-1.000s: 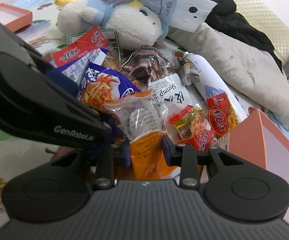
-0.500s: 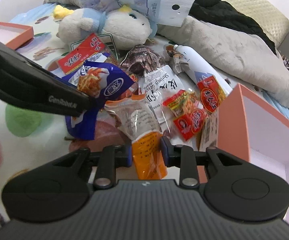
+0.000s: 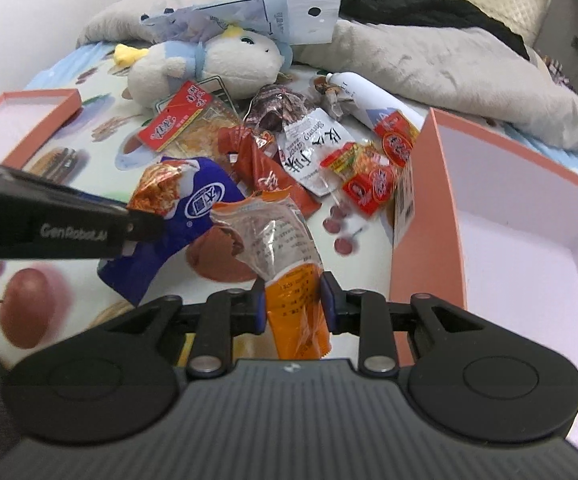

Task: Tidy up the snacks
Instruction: 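Lift the blue noodle bag with left tool while right tool lifts orange-clear snack bag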

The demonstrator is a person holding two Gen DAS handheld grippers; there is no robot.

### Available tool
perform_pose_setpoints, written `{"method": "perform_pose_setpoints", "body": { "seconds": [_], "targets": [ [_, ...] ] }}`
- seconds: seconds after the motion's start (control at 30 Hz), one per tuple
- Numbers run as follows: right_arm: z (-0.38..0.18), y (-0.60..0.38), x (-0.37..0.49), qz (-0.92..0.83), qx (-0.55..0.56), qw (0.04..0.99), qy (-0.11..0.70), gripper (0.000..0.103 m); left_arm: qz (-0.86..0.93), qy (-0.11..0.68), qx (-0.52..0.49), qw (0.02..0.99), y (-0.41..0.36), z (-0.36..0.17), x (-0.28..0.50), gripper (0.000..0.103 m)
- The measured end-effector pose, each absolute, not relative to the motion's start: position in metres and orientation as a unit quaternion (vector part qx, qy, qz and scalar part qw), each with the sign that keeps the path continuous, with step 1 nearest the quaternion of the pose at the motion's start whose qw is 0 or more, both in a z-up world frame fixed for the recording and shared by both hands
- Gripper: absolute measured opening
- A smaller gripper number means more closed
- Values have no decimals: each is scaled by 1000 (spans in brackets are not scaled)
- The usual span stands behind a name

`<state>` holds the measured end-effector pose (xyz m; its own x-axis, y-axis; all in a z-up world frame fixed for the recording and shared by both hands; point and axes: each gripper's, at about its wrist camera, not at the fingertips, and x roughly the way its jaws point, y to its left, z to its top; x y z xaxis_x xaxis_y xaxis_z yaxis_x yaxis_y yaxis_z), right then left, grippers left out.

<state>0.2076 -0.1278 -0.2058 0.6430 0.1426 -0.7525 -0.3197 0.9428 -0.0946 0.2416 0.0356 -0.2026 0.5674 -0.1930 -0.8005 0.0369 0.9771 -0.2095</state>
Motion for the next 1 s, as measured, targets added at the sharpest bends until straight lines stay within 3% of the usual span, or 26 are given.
{"method": "perform_pose_setpoints", "body": {
  "seconds": [0.4,1.0],
  "targets": [
    [-191,-151,173,122,-9,905,408,30,-59,438,-124,888,32,-179,208,18],
    [-115,-180,174,127,16,934,333,30,-91,385,-139,908,14,-97,214,17]
  ]
}}
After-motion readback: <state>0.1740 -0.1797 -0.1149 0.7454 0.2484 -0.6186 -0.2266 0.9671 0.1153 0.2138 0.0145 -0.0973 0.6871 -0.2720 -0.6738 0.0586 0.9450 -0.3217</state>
